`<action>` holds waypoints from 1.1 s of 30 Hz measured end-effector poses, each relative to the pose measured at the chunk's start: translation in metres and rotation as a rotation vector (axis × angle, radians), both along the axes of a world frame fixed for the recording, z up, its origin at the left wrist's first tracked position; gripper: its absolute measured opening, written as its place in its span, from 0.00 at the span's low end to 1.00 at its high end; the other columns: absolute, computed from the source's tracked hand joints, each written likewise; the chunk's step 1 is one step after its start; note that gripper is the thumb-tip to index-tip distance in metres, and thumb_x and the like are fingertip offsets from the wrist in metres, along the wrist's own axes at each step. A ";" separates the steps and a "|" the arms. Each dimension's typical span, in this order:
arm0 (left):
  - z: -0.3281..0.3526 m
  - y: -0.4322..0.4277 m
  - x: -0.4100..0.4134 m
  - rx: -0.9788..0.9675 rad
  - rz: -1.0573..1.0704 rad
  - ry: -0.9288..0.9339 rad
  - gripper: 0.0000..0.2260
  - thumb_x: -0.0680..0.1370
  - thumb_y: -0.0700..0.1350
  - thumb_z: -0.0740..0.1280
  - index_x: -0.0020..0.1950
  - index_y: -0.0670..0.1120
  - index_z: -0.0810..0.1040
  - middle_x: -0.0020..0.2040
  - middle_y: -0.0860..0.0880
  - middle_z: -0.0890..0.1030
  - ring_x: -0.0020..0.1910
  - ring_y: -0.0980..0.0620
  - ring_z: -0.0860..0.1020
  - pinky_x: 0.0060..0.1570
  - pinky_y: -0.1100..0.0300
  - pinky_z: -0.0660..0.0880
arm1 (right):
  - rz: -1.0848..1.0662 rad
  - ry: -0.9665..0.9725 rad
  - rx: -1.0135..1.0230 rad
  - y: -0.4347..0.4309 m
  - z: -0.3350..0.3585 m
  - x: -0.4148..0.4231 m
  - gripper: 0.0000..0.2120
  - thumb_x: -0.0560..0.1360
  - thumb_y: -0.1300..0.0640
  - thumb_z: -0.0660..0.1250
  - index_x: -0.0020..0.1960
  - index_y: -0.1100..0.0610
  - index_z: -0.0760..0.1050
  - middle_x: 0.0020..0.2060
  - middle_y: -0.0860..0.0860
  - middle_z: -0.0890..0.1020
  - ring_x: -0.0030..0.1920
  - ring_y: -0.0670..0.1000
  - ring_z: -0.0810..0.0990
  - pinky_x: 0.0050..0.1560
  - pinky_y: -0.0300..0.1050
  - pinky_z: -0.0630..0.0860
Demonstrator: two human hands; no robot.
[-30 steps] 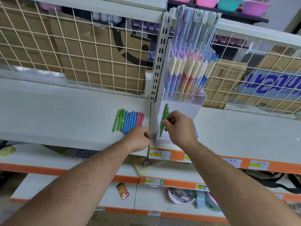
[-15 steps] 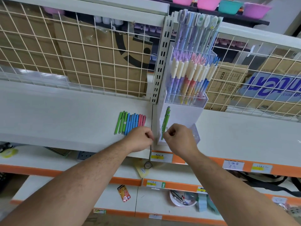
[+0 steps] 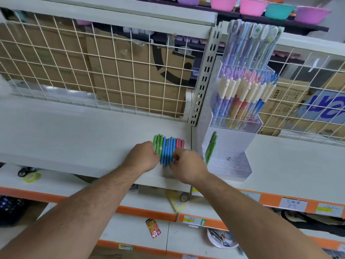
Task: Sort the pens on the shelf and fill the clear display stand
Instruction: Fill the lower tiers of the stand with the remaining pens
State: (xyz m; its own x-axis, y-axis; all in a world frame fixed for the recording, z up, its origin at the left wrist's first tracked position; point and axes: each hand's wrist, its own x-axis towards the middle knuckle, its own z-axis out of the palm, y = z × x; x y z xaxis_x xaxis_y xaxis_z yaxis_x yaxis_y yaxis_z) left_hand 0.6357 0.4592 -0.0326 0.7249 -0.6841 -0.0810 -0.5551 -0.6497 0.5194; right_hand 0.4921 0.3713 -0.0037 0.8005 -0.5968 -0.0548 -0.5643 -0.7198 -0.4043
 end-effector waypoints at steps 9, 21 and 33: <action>-0.001 -0.020 0.013 0.089 0.056 -0.011 0.19 0.73 0.57 0.72 0.48 0.47 0.68 0.42 0.50 0.72 0.41 0.48 0.73 0.35 0.58 0.67 | -0.042 -0.013 0.016 -0.008 -0.004 0.033 0.08 0.78 0.54 0.64 0.54 0.55 0.78 0.48 0.52 0.83 0.47 0.56 0.81 0.47 0.49 0.80; 0.006 -0.033 0.027 0.197 0.020 -0.061 0.10 0.72 0.40 0.70 0.48 0.44 0.71 0.38 0.49 0.73 0.39 0.48 0.75 0.34 0.58 0.70 | -0.059 -0.022 0.039 -0.018 -0.009 0.046 0.07 0.78 0.54 0.65 0.52 0.55 0.79 0.47 0.52 0.82 0.47 0.56 0.80 0.48 0.54 0.81; 0.010 -0.035 0.029 0.241 -0.025 0.045 0.04 0.74 0.39 0.66 0.41 0.44 0.72 0.37 0.49 0.74 0.36 0.50 0.75 0.31 0.60 0.69 | -0.079 -0.018 0.075 -0.017 -0.005 0.046 0.06 0.78 0.55 0.66 0.49 0.57 0.80 0.44 0.53 0.82 0.45 0.55 0.81 0.46 0.53 0.81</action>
